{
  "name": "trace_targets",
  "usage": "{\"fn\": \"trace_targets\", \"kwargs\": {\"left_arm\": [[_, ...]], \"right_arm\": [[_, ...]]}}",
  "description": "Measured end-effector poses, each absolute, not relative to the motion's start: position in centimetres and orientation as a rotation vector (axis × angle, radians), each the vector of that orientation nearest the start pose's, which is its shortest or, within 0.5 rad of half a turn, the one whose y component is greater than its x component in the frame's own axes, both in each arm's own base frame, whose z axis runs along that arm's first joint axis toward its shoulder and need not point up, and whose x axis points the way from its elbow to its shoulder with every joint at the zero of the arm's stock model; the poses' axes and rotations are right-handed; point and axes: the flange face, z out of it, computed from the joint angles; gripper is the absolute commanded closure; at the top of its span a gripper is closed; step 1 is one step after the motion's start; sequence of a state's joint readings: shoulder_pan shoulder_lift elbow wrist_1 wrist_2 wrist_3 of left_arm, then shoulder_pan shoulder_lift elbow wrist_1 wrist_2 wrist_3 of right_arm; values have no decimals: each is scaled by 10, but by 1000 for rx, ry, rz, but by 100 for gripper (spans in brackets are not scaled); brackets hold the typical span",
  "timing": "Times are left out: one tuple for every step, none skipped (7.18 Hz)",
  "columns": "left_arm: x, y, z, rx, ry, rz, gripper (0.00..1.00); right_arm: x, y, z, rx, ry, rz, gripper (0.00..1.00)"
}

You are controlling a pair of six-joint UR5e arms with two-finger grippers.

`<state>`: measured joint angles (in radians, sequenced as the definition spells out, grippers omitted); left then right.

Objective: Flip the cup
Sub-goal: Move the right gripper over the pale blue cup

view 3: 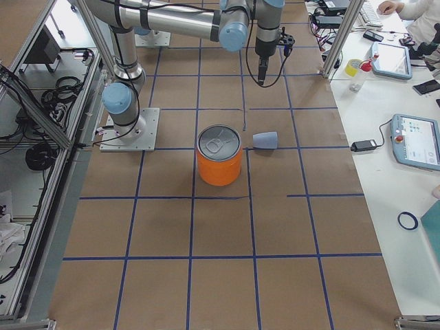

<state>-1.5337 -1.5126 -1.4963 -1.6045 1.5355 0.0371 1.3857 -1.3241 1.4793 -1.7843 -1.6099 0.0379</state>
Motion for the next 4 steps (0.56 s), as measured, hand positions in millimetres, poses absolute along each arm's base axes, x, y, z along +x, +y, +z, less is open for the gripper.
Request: {"fn": "trace_targets", "kwargs": {"left_arm": [[-119, -478, 550, 3, 3169, -160, 0], [-119, -478, 550, 3, 3169, -160, 0], [-119, -478, 550, 3, 3169, -160, 0], [-119, -478, 550, 3, 3169, -160, 0]], "right_arm": [[-7, -628, 392, 398, 3159, -87, 0], [-23, -642, 364, 414, 3158, -90, 0], [-34, -654, 337, 371, 3165, -85, 0], [-43, -664, 313, 287, 3174, -80, 1]]}}
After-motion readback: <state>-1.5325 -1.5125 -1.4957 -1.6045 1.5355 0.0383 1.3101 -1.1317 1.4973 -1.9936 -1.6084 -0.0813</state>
